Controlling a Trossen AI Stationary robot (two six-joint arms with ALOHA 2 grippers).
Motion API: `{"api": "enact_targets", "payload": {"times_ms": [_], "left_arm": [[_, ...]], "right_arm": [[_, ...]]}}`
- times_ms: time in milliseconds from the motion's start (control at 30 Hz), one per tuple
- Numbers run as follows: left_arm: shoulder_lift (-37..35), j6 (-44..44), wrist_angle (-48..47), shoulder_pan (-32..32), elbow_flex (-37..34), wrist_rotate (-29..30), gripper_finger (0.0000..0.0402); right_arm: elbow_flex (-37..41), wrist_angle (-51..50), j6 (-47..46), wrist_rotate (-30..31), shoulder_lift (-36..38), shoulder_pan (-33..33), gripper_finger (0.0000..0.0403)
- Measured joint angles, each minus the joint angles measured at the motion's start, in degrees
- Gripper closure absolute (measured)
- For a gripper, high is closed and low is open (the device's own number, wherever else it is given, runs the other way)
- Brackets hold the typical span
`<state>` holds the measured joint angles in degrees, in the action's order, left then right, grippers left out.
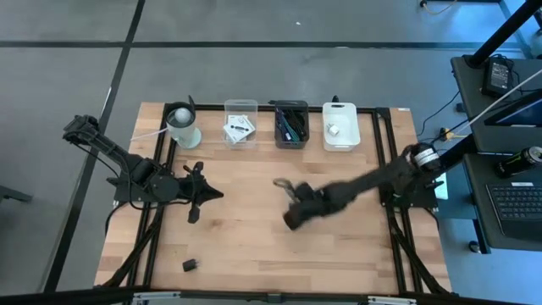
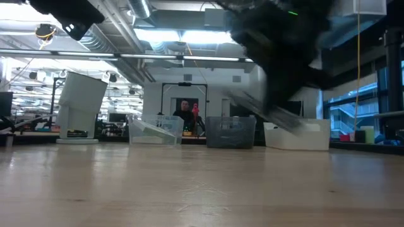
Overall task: Pick and place items into bin
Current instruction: Put the gray charger cable into the black bin
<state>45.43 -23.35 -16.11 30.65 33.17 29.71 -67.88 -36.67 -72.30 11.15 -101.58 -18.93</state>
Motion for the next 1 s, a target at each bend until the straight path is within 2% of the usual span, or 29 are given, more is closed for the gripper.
{"api": "enact_targets", "payload": {"times_ms": [233,367,567,700,867,1000], "left_arm": [[0.0,2.6,1.9,0.0,0.0,10.6,0.0400],[-0.1,2.6,2.2,0.0,0.0,13.4,0.0400],[-0.4,0.9,2.2,0.0,0.0,19.5,0.0400],[-0.4,0.9,2.2,-0.8,0.0,23.7,0.0400],[-0.4,1.4,2.2,-2.9,0.0,22.8,0.0400],[-0.4,1.4,2.2,-4.2,0.0,21.2,0.0400]], "right_arm": [[-12.7,0.0,30.0,-1.4,1.1,19.4,0.0391],[-19.0,0.1,37.9,-6.7,0.8,30.3,0.0390],[-25.1,0.5,42.2,-11.8,-1.1,43.8,0.0391],[-29.5,-3.7,44.8,-14.4,-6.9,47.7,0.0391],[-33.6,-10.5,46.2,-16.6,-15.2,50.8,0.0391],[-34.2,-13.7,47.1,-16.9,-18.6,52.5,0.0383]]}}
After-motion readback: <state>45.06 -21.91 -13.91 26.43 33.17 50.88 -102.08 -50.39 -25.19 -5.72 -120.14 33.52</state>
